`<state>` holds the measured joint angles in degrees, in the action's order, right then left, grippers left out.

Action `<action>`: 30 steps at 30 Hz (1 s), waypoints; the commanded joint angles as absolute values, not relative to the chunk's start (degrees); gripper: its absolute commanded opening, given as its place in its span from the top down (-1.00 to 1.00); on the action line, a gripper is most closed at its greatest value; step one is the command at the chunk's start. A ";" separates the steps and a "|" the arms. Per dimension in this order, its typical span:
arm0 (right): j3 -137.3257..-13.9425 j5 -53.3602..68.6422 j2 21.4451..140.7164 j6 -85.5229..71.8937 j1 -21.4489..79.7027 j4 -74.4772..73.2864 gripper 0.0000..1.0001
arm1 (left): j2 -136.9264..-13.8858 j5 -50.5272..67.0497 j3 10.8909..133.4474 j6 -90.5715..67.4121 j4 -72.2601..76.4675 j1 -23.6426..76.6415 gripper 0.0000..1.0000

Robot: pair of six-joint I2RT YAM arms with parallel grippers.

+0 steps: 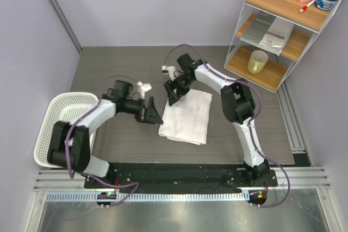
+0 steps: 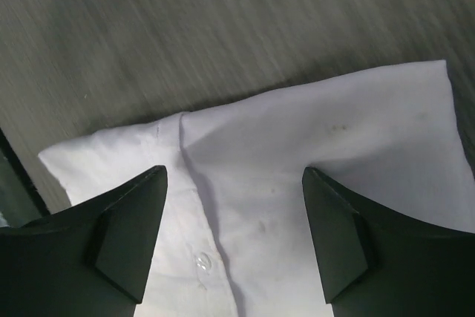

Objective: Fold and stack the long sleeve shirts
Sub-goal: Fold the shirt

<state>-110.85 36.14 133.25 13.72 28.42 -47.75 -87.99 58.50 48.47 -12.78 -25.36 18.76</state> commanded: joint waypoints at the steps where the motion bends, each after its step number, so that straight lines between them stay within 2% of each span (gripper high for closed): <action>1: -111.27 32.77 127.98 26.01 34.10 -49.13 -0.62 | -76.75 52.14 50.71 -11.94 -31.81 5.90 -1.00; 5: -106.01 34.54 118.23 24.79 34.01 -44.85 -0.68 | -76.19 48.42 47.57 -19.22 -28.40 3.60 -0.99; 11: -95.02 29.01 108.39 24.87 34.10 -44.73 -0.58 | -85.58 52.91 42.63 -33.63 -7.95 4.39 -0.99; 13: -90.54 27.51 106.80 25.83 34.10 -44.74 -0.49 | -87.88 52.91 40.61 -36.20 -2.75 5.53 -0.84; 14: -89.05 27.34 106.61 26.01 34.10 -44.56 -0.44 | -89.80 53.35 39.82 -39.17 3.19 6.06 -0.70; 20: -80.44 21.81 110.64 28.03 33.40 -42.02 -0.12 | -96.14 50.02 35.25 -45.35 19.30 12.12 -0.45; 26: -77.70 18.55 116.71 30.05 29.45 -41.66 -0.01 | -104.05 40.97 35.51 -49.65 25.38 15.38 -0.36; 30: -77.43 18.63 119.00 29.71 28.13 -41.75 -0.01 | -109.68 37.97 36.83 -53.69 30.75 18.45 -0.35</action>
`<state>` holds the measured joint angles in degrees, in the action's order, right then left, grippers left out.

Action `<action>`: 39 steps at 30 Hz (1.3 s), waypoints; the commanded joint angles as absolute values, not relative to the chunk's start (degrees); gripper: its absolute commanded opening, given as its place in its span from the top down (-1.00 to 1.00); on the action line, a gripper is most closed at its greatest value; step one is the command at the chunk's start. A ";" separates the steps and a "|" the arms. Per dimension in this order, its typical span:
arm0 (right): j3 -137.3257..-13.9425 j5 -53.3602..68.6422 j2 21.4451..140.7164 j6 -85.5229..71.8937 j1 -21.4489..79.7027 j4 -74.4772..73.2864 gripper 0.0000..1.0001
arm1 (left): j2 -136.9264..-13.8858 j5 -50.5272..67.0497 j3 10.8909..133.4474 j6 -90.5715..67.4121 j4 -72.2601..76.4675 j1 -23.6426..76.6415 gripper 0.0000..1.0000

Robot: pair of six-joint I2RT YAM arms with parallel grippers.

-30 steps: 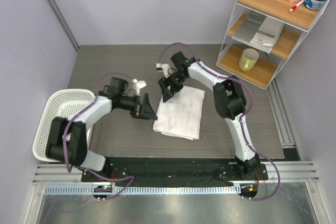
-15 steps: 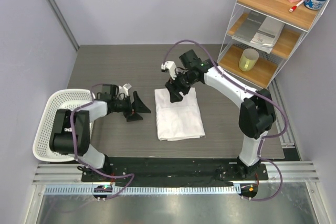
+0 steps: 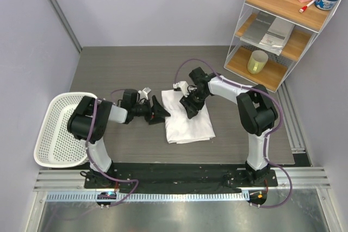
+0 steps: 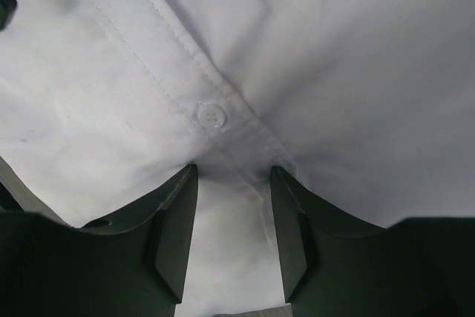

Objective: Fold and stack the long sleeve shirts
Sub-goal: Fold the shirt

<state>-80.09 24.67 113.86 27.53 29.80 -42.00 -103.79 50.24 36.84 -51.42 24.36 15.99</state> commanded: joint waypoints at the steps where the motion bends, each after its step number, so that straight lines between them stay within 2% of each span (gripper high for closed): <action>1: -77.61 18.89 119.26 29.53 27.95 -42.36 -0.01 | -111.78 37.45 37.00 -55.27 32.15 19.15 -0.34; 6: -78.05 20.39 119.27 28.57 27.86 -43.50 0.02 | -116.10 35.95 38.41 -58.44 38.58 22.06 -0.29; 12: -79.54 21.27 119.71 27.60 27.86 -45.17 0.02 | -116.90 35.68 39.72 -57.31 36.66 21.89 -0.06; 14: -80.33 21.53 119.79 27.51 27.86 -45.53 0.02 | -115.76 36.47 39.99 -56.52 34.19 21.54 0.25; 15: -80.51 21.62 119.79 27.34 27.95 -45.96 0.01 | -115.49 36.82 41.12 -54.77 33.58 21.27 0.51; 16: -80.77 21.97 119.71 27.07 27.95 -46.14 -0.02 | -115.14 36.83 42.26 -53.02 27.31 20.49 0.90; 17: -81.29 22.41 119.45 26.72 27.86 -46.32 -0.04 | -114.27 36.91 43.67 -51.08 23.77 19.96 1.00; 18: -81.56 23.02 119.18 26.46 27.77 -47.45 -0.06 | -113.65 36.65 44.90 -45.93 19.99 19.43 1.00; 24: -83.23 30.32 113.48 21.36 23.04 -50.88 -0.27 | -110.66 30.35 62.55 -19.13 -24.52 13.98 1.00; 30: -80.69 34.89 107.85 19.69 16.19 -52.03 -0.32 | -113.02 14.26 91.54 4.36 -55.65 13.10 1.00; 33: -78.32 36.38 104.95 19.60 14.59 -51.94 -0.32 | -115.04 4.25 109.55 13.08 -65.34 14.58 1.00; 36: -76.38 37.87 102.75 19.60 13.19 -51.77 -0.33 | -116.54 -7.70 121.15 21.34 -69.85 18.96 1.00; 39: -74.71 38.67 101.34 19.60 12.57 -51.59 -0.33 | -115.23 -18.43 119.37 27.50 -66.81 23.71 1.00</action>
